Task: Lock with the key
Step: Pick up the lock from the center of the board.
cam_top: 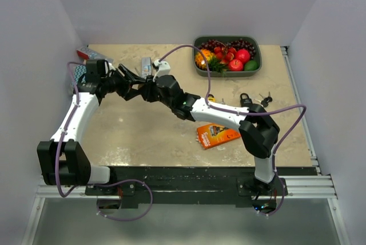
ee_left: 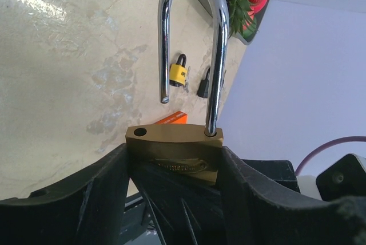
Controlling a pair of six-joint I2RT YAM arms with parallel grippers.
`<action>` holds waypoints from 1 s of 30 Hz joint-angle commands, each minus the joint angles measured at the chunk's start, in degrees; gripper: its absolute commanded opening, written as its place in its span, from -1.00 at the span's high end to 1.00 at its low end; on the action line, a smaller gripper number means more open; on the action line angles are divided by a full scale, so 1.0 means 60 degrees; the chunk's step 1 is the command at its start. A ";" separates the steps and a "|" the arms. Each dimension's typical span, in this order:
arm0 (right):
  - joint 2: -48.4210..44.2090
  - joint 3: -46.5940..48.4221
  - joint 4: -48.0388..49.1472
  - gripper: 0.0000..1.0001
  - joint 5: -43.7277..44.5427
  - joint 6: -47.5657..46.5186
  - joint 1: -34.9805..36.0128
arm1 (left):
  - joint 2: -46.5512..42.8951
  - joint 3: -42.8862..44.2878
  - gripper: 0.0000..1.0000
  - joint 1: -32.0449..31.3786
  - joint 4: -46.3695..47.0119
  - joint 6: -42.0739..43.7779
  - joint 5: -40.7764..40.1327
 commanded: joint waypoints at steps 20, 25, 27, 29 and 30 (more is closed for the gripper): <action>-0.3971 -0.1717 -0.0726 1.00 -0.6246 -0.3489 -0.1555 | 0.1128 0.3655 -0.98 0.1613 -0.3719 1.4663 0.5068; -0.5319 -0.2319 -0.1250 1.00 -0.8086 -0.4695 -0.2055 | 0.1101 0.4157 -0.79 0.1394 -0.7933 2.1281 0.5994; -0.5554 -0.2129 -0.1735 1.00 -0.8743 -0.5324 -0.2070 | 0.0518 0.3836 -0.70 0.1073 -0.7933 2.1766 0.6140; -0.5672 -0.2099 -0.2306 1.00 -0.8937 -0.5502 -0.2070 | 0.0091 0.3528 -0.61 0.0431 -0.7860 2.2368 0.6098; -0.5730 -0.2157 -0.2324 1.00 -0.9039 -0.5502 -0.2055 | -0.0274 0.3207 -0.54 0.0224 -0.7715 2.2296 0.6025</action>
